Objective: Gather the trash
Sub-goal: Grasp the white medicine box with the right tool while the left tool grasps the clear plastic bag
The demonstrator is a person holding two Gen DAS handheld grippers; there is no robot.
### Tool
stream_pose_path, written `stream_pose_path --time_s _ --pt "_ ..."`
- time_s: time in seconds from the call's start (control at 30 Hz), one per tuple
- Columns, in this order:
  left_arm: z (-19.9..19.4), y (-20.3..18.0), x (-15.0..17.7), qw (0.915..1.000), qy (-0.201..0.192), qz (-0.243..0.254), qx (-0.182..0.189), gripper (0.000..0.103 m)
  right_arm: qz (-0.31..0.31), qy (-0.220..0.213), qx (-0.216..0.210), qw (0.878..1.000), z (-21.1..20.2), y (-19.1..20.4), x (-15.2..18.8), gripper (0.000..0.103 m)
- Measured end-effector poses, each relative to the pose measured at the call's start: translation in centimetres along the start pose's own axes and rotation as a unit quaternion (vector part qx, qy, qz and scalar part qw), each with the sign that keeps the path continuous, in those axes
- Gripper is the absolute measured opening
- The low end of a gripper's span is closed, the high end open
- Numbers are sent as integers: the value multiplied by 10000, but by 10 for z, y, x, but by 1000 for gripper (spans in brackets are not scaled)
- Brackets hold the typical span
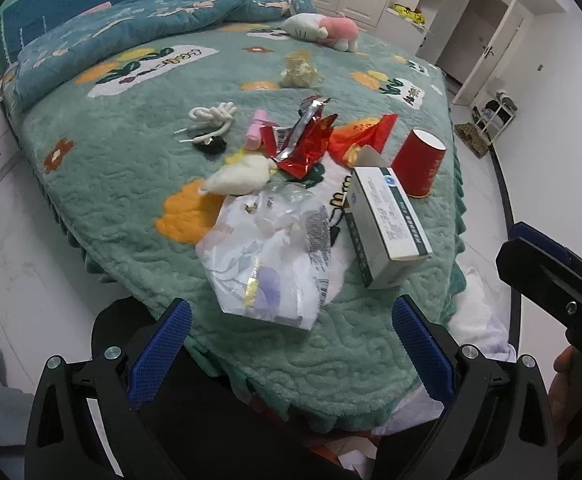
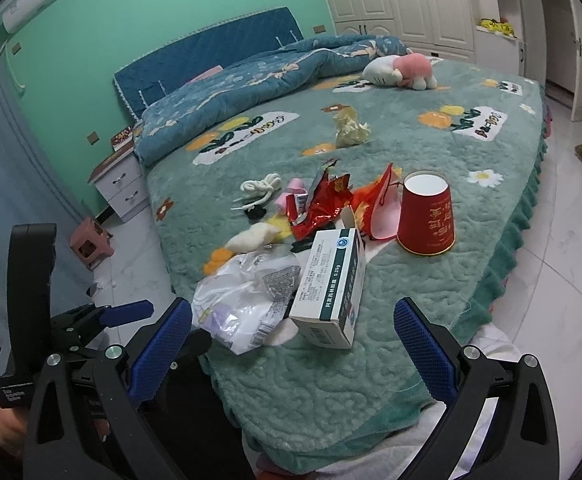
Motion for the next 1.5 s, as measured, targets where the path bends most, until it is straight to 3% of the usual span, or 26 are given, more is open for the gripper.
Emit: stream_pose_path --time_s 0.2,0.6,1.0,1.07,1.13,1.27,1.5 --pt "19 14 -9 9997 228 -17 -55 99 -204 128 429 9988 19 4 -3 98" --pt "53 28 -12 9970 736 -228 114 99 -142 469 437 9978 49 2 -12 98" --pt "83 45 -19 9940 1005 -387 189 98 -33 726 472 9962 73 -3 -13 98" --pt "88 46 -19 9936 1034 -382 234 91 -16 763 486 9959 77 -5 -13 98" --pt "93 48 -18 9925 1124 -375 300 69 0 817 483 9955 81 -5 -13 98" --pt "95 51 -15 9911 1195 -405 419 60 -52 865 511 9949 87 -2 -12 98" --pt "85 50 -11 9913 1085 -415 619 32 -228 974 565 9934 100 4 -9 98"
Point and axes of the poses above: each gripper's, at about its wrist camera, not at the fingertips, and z roughly the way its jaws point, y to its left, x to its underside, the point moved 3 cm from there along z, roughly the way its jaws point, and after that the axes turned 11 degrees about x, right-handed, at the moved point
